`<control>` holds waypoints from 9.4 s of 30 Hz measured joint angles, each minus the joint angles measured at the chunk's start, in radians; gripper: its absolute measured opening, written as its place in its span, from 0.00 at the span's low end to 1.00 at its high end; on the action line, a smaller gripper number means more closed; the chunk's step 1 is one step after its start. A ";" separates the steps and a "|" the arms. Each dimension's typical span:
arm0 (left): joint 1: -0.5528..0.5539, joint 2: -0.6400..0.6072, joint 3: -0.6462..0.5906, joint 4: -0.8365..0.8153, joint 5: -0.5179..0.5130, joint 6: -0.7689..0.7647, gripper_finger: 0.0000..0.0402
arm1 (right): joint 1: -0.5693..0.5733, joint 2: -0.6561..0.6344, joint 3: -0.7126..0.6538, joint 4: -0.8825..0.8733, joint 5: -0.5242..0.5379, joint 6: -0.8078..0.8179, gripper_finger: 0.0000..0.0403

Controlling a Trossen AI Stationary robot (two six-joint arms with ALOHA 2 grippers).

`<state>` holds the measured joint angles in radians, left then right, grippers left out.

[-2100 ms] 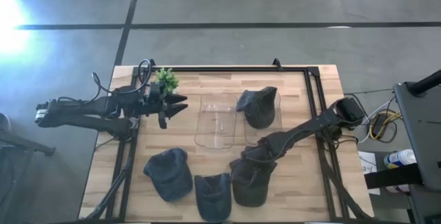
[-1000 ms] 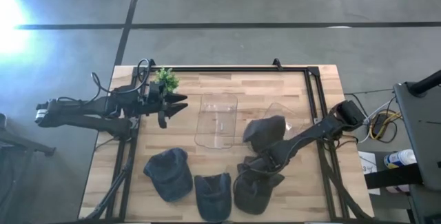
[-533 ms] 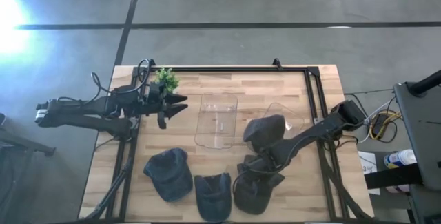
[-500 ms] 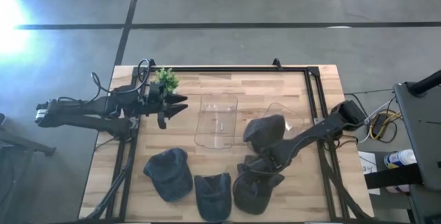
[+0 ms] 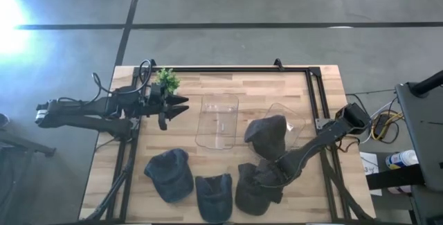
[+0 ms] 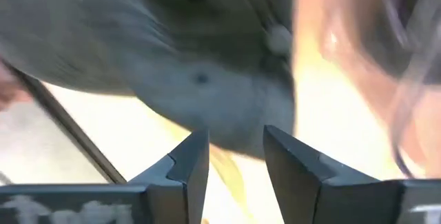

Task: Pick & Place hat
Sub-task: Adjust the right transparent bin, then put the black cap into the right transparent bin

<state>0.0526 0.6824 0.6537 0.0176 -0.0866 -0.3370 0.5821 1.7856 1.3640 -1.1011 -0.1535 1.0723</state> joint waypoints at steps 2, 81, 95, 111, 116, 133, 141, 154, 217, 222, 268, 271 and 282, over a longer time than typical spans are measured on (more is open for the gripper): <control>0.000 0.000 0.000 -0.004 0.003 0.000 0.41 | 0.015 -0.019 0.000 -0.030 0.001 0.030 0.30; 0.001 0.001 0.019 -0.011 0.015 0.014 0.41 | -0.466 -0.435 -0.484 -0.127 0.529 -0.036 0.02; 0.000 0.001 0.019 -0.011 0.015 -0.002 0.41 | -0.545 -0.509 -0.470 -0.113 0.582 -0.140 0.02; 0.001 0.002 0.019 -0.011 -0.021 -0.001 0.41 | -0.147 -0.473 -0.205 -0.036 0.127 -0.015 0.02; 0.003 0.002 0.017 -0.010 -0.027 0.003 0.41 | -0.077 -0.360 -0.175 0.142 0.083 0.025 0.02; 0.004 0.002 0.013 -0.010 -0.024 0.006 0.41 | -0.036 -0.046 -0.054 0.425 -0.138 0.000 0.17; 0.004 0.002 0.013 -0.011 -0.007 0.006 0.41 | -0.045 -0.047 -0.055 0.426 -0.106 -0.030 0.41; 0.004 0.002 0.013 -0.011 -0.001 0.008 0.41 | -0.095 0.000 -0.068 0.427 -0.034 -0.137 0.63; 0.005 0.000 0.013 -0.019 0.015 0.030 0.41 | -0.023 0.100 0.353 -0.229 0.184 0.054 0.02; 0.005 0.000 0.013 -0.020 0.015 0.030 0.41 | -0.019 0.100 0.502 -0.399 0.184 0.055 0.02; 0.005 0.002 0.013 -0.037 0.016 -0.003 0.41 | -0.403 0.018 0.454 -0.461 0.584 -0.384 0.02; 0.005 0.002 0.013 -0.037 0.016 -0.003 0.41 | -0.403 0.018 0.385 -0.448 0.575 -0.386 0.02; 0.005 0.002 0.013 -0.037 0.016 -0.002 0.41 | -0.406 0.016 0.186 -0.290 0.503 -0.400 0.02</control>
<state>0.0574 0.6842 0.6670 -0.0193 -0.0708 -0.3393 0.1764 1.8011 1.5496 -1.3909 0.3493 0.6721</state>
